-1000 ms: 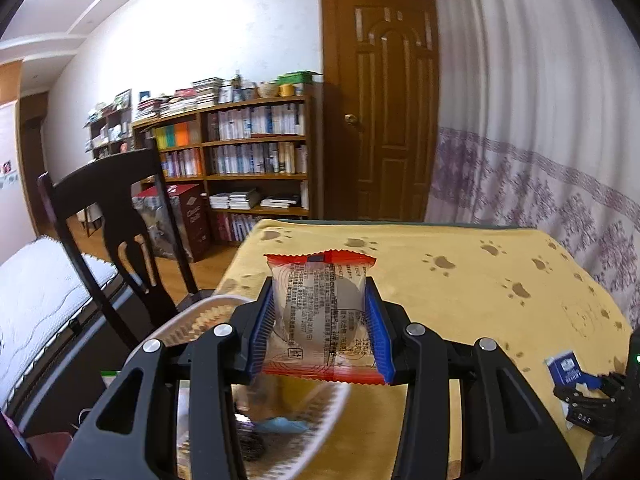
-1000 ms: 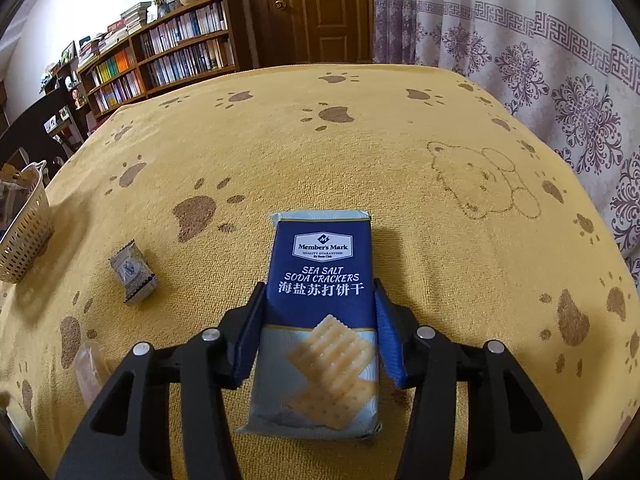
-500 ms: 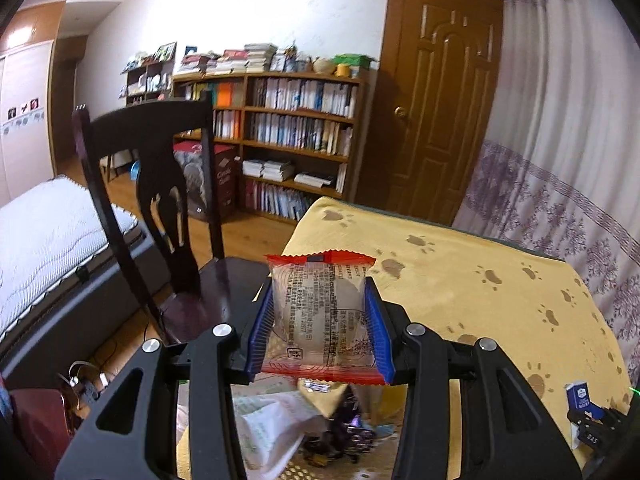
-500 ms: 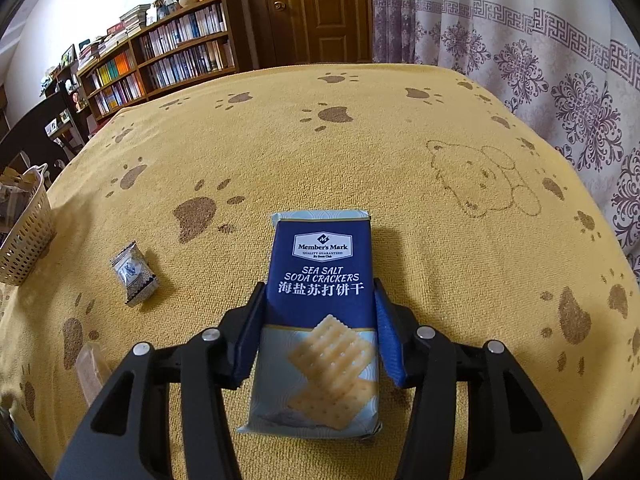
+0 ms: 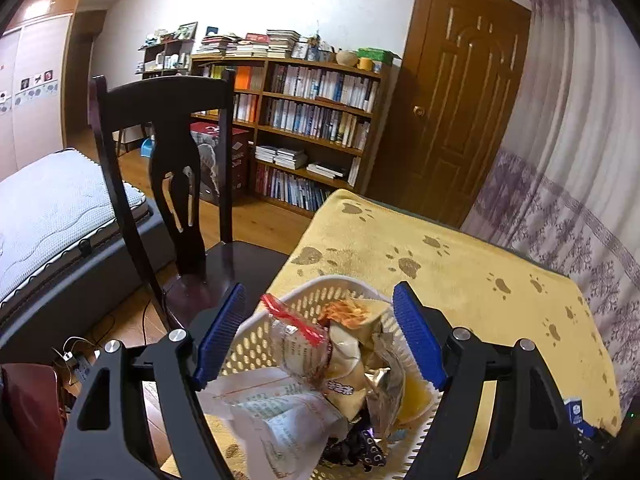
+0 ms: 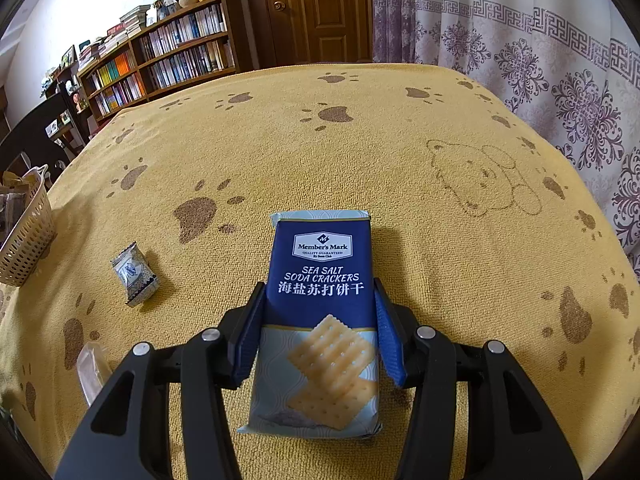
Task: Organize snacks
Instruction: 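Carry the red-edged packet in the left tool over the basket and release it, then carry the cracker box in the right tool into the basket and release it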
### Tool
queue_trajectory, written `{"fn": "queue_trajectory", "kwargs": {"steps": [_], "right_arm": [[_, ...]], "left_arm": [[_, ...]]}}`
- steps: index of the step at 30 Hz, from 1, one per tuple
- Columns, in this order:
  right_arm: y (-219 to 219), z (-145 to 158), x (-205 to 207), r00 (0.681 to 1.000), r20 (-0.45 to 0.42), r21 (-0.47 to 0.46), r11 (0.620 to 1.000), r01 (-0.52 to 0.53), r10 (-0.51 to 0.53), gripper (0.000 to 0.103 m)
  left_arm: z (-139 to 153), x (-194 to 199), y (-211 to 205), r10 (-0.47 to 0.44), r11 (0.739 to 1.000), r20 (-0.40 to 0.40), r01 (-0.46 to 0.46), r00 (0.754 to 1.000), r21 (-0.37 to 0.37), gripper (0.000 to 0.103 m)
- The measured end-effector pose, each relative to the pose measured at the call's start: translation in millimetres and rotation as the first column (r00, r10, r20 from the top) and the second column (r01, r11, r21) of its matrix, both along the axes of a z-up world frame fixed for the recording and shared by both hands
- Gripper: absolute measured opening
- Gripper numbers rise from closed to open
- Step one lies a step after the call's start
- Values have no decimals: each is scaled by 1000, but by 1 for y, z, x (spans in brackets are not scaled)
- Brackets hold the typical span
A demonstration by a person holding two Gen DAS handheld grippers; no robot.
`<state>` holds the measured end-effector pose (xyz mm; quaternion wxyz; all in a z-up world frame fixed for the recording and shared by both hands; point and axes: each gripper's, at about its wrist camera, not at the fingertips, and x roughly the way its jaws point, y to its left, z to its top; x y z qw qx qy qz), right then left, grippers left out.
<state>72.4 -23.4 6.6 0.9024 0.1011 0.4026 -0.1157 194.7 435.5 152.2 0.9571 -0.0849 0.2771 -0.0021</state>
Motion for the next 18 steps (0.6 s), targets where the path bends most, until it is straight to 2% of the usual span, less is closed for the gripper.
{"fn": "queue_trajectory", "kwargs": {"steps": [5, 9, 18], "right_arm": [[-3, 2, -5, 1000, 14, 48, 999, 1, -2, 51], [-6, 6, -10, 999, 35, 144, 990, -13, 8, 51], [7, 28, -16, 992, 109, 226, 971, -82, 59, 51]], "left_arm": [[2, -4, 0, 19, 1000, 18, -19, 1000, 9, 77], [6, -8, -5, 8, 1000, 33, -9, 999, 13, 77], [13, -18, -21, -21, 999, 66, 18, 998, 45, 77]]}}
